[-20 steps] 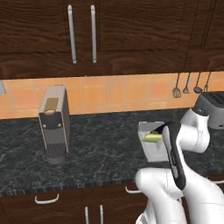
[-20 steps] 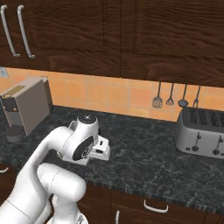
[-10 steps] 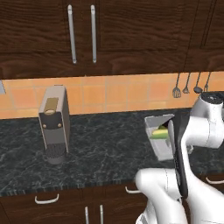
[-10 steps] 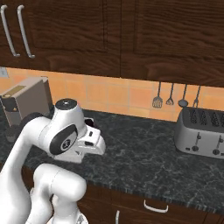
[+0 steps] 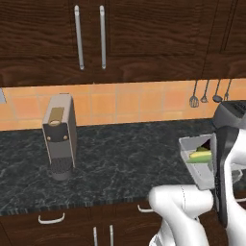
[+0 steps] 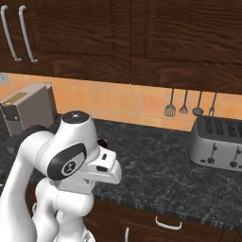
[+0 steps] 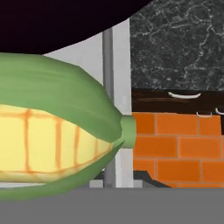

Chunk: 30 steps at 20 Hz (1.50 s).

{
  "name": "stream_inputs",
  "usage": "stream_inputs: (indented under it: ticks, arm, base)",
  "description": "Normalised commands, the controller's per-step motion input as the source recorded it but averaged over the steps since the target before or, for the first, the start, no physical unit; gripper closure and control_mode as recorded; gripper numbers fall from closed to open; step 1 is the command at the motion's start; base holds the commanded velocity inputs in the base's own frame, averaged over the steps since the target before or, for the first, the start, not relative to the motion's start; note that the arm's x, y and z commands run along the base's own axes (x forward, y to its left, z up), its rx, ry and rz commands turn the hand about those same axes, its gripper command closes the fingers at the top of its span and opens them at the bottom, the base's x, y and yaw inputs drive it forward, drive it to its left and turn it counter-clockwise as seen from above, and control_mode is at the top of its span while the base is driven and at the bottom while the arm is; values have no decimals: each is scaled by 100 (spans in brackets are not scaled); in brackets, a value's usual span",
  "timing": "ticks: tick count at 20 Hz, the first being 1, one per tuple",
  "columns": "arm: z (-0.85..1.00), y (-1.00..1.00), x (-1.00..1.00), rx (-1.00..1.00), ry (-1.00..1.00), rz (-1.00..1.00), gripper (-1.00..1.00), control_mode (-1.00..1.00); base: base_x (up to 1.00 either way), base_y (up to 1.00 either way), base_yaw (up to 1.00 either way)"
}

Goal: Take the meat container that has the chicken drumstick and place it on the second highest rack of the freezer. Then take the vegetable container that has the eggplant and corn and place it on the highest rack of the freezer.

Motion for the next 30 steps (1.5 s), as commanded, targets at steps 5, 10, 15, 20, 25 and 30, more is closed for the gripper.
stream_inputs:
  ticks: [5, 10, 15, 20, 25, 30]
  arm:
    - [0, 33, -68, 4, -6, 0, 100, -100]
    - [0, 16, -18, 1, 0, 0, 100, 100]
    - [0, 0, 0, 0, 0, 0, 100, 100]
    - [0, 0, 0, 0, 0, 0, 100, 100]
    - [0, 0, 0, 0, 0, 0, 100, 100]
    - [0, 0, 0, 0, 0, 0, 100, 100]
  base:
    - [0, 0, 0]
    - [0, 0, 0]
    - [-47, 0, -13]
    - [-10, 18, -64]
    - [0, 41, -79]
    - [0, 40, -83]
